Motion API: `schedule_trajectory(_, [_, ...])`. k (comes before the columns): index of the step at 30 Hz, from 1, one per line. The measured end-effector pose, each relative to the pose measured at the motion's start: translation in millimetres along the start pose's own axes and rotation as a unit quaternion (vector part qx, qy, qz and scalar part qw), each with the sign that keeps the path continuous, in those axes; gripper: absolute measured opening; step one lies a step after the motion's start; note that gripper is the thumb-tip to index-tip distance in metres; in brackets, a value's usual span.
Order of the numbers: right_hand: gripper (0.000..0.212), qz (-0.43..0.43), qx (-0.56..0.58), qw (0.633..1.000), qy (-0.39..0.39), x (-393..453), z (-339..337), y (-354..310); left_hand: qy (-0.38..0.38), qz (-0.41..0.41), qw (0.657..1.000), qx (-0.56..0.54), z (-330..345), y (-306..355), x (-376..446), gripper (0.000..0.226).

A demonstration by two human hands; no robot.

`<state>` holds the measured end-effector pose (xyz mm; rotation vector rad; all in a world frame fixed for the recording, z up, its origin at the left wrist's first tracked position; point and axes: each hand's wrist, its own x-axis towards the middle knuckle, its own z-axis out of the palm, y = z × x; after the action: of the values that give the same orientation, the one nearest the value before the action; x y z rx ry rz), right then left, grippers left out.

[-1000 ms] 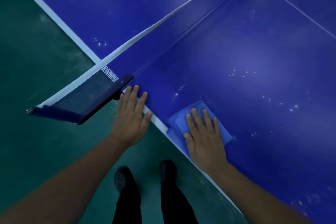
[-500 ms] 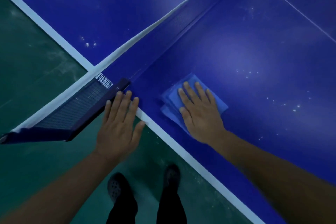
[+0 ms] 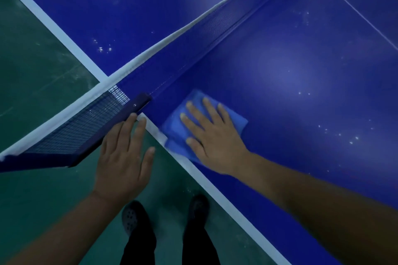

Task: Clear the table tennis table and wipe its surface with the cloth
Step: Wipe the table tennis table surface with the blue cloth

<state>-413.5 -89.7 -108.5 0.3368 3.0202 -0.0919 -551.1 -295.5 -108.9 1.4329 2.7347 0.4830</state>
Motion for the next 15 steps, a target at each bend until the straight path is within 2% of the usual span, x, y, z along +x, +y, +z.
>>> schedule_trajectory(2, [0.057, -0.014, -0.012, 1.0, -0.01, -7, 1, 25, -0.014, -0.006, 1.0, -0.002, 0, -2, -3, 0.063])
schedule_trajectory(3, [0.057, 0.026, -0.032, 0.999, 0.013, 1, 1, 47, -0.017, -0.005, 1.0, -0.003, 0, -3, -5, 0.063])
schedule_trajectory(5, [0.059, 0.174, -0.03, 0.983, 0.042, 29, -5, 87, -0.015, -0.001, 1.0, -0.005, -2, -5, -6, 0.062])
schedule_trajectory(7, [0.062, 0.287, 0.02, 0.957, 0.035, 54, -13, 81, -0.003, -0.003, 1.0, -0.002, -6, -7, -7, 0.061])
schedule_trajectory(8, [0.062, 0.285, 0.021, 0.957, 0.043, 59, -12, 57, 0.002, -0.003, 1.0, 0.002, -7, -9, -8, 0.061])
schedule_trajectory(9, [0.062, 0.236, 0.02, 0.971, 0.044, 57, -9, 26, 0.005, -0.002, 1.0, 0.005, -7, -11, -10, 0.06])
schedule_trajectory(11, [0.058, 0.045, 0.015, 0.998, 0.031, 29, -1, -30, 0.004, 0.003, 1.0, 0.01, -7, -14, -11, 0.06])
schedule_trajectory(12, [0.056, -0.031, 0.022, 0.999, 0.01, 11, 2, -41, 0.004, 0.004, 1.0, 0.011, -7, -15, -12, 0.061])
schedule_trajectory(13, [0.056, -0.077, 0.021, 0.997, -0.01, 0, 3, -35, 0.005, 0.002, 1.0, 0.01, -7, -15, -13, 0.061])
schedule_trajectory(14, [0.056, -0.085, 0.008, 0.996, -0.019, -3, 3, -18, 0.004, -0.001, 1.0, 0.006, -8, -15, -13, 0.061])
schedule_trajectory(15, [0.057, -0.054, -0.015, 0.998, -0.012, 1, 3, 6, 0.004, -0.005, 1.0, 0.001, -8, -14, -13, 0.061])
